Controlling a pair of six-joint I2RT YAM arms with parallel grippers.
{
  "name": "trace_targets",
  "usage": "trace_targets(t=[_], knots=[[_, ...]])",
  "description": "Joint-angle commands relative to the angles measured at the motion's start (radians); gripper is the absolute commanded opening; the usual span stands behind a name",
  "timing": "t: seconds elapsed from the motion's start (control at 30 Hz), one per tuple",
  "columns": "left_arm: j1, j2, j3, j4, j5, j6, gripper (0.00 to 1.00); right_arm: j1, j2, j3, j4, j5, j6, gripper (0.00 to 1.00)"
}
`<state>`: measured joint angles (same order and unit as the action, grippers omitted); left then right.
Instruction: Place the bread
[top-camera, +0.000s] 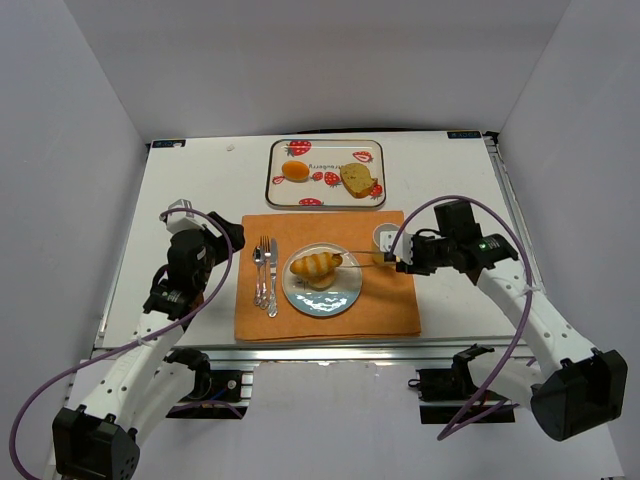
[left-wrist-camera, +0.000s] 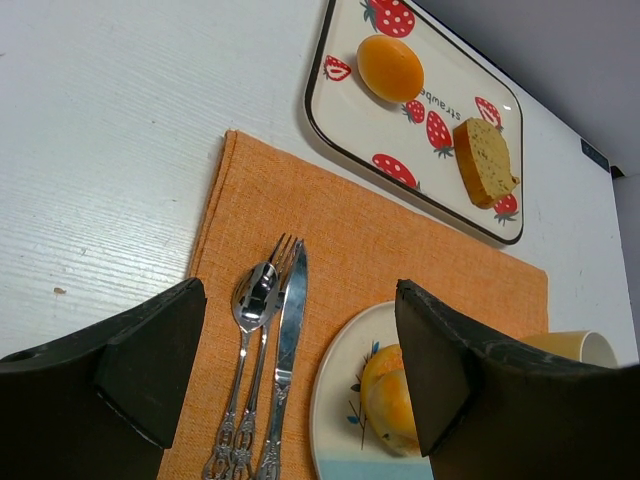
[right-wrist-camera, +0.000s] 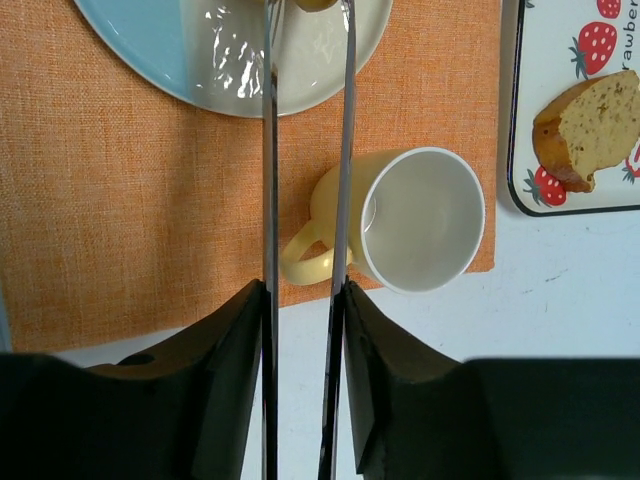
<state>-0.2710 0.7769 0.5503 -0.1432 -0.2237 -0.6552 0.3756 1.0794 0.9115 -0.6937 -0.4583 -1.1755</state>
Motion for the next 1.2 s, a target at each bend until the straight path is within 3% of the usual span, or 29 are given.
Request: trace_targets(t=[0.0, 0.17, 0.63, 0.73, 0.77, 0.83, 0.93, 0.97, 1.03, 1.1, 1.17], knots=[[0.004, -0.004, 0.000, 0.024, 0.010, -0.003, 0.85, 0.006, -0.036, -0.008, -0.012, -0.020, -0.021, 0.42], [0.004, 0.007, 0.005, 0.028, 0.014, 0.000, 0.85, 0.006, -0.050, -0.005, -0.023, -0.023, -0.021, 0.47], [0.004, 0.005, 0.003, 0.028, 0.018, 0.000, 0.85, 0.006, -0.130, 0.033, -0.073, -0.022, -0.023, 0.47], [0.004, 0.005, 0.003, 0.028, 0.023, 0.002, 0.85, 0.006, -0.153, 0.108, -0.054, -0.055, 0.055, 0.41], [0.004, 0.007, 0.003, 0.027, 0.023, 0.002, 0.85, 0.006, -0.163, 0.130, 0.032, -0.060, 0.110, 0.38], [0.004, 0.009, 0.003, 0.028, 0.029, 0.003, 0.84, 0.005, -0.148, 0.167, 0.149, -0.016, 0.320, 0.25], [0.004, 0.018, 0.005, 0.040, 0.047, 0.005, 0.68, -0.042, -0.064, 0.243, 0.223, 0.032, 0.510, 0.10], [0.004, 0.021, 0.007, 0.051, 0.053, 0.006, 0.49, -0.100, -0.050, 0.242, 0.259, 0.018, 0.543, 0.08], [0.006, 0.025, 0.010, 0.059, 0.078, 0.014, 0.28, -0.156, -0.009, 0.224, 0.301, 0.018, 0.641, 0.00], [0.004, 0.033, 0.013, 0.063, 0.098, 0.019, 0.08, -0.240, 0.022, 0.179, 0.383, 0.074, 0.726, 0.00], [0.004, 0.038, 0.011, 0.074, 0.138, 0.026, 0.09, -0.292, 0.077, 0.147, 0.430, 0.128, 0.859, 0.00]])
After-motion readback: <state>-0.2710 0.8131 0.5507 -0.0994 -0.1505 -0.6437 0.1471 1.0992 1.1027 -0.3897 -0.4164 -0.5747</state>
